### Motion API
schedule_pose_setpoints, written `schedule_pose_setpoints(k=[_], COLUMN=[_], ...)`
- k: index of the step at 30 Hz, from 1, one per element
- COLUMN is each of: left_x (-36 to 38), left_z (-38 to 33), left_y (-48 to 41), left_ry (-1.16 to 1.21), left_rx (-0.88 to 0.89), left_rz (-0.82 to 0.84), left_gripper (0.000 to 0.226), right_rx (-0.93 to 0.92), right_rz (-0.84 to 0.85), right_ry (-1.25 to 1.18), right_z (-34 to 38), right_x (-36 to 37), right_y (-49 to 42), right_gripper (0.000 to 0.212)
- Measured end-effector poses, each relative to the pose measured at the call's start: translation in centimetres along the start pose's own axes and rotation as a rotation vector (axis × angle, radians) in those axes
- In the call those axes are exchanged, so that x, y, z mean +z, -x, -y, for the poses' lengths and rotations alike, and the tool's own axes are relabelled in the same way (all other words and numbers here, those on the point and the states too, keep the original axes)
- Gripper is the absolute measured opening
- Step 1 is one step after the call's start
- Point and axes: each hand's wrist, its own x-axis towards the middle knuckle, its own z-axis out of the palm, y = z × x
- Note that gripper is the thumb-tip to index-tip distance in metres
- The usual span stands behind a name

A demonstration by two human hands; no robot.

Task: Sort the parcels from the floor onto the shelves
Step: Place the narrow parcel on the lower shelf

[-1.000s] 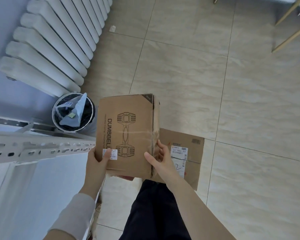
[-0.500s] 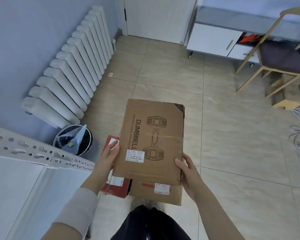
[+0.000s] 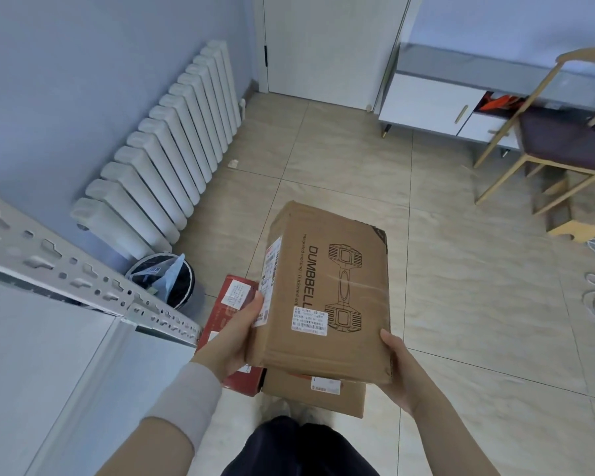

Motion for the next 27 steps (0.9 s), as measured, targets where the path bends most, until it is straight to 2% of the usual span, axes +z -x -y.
schedule_pose_setpoints(k=[5,9,11,14,16,20,23,27], left_x=[0.5,0.7,0.7,1.0,1.2,2.2,3.1,4.2], left_z=[0.7,1.1,1.3,1.4,1.5,1.8,2.3,3.5], left_y=[0.0,-0.3,-0.4,-0.6,-0.9,-0.9,-1.0,-0.3], left_ry=[0.056,0.005,0.028,0.053,0.057,-0.065,-0.186,-0.216], left_rx=[0.073,0.154,0.177,0.211,0.237,0.305,0.359,0.399], left_rz=[-0.015,-0.023,-0.047,-0.093,-0.152,-0.274,-0.343,-0.355], left_gripper=[0.029,0.055,0.056,0.055,0.051,0.058,0.052,0.053], right_rx=[0.032,-0.006,-0.062,-0.239,-0.359,-0.391,-0.374,-0.401], right_rz=[-0.04,-0.129,-0.218,-0.43,-0.453,-0.311,-0.317,-0.313], right_ry=[0.06,0.251,0.416,0.795,0.917,0.99,0.911,0.793], right_z=[0.9,1.6,1.7,1.9,1.6,0.3,-1.1,-2.0], right_x=[0.1,0.3,1.2,3.7,5.6,8.8,9.6,9.1], right_y=[-0.2,-1.1,-1.3,-0.9,-0.5,-0.4,-1.3,-1.3], right_gripper=[0.039,0.037,0.046,0.075,0.082,0.089,0.099,0.063])
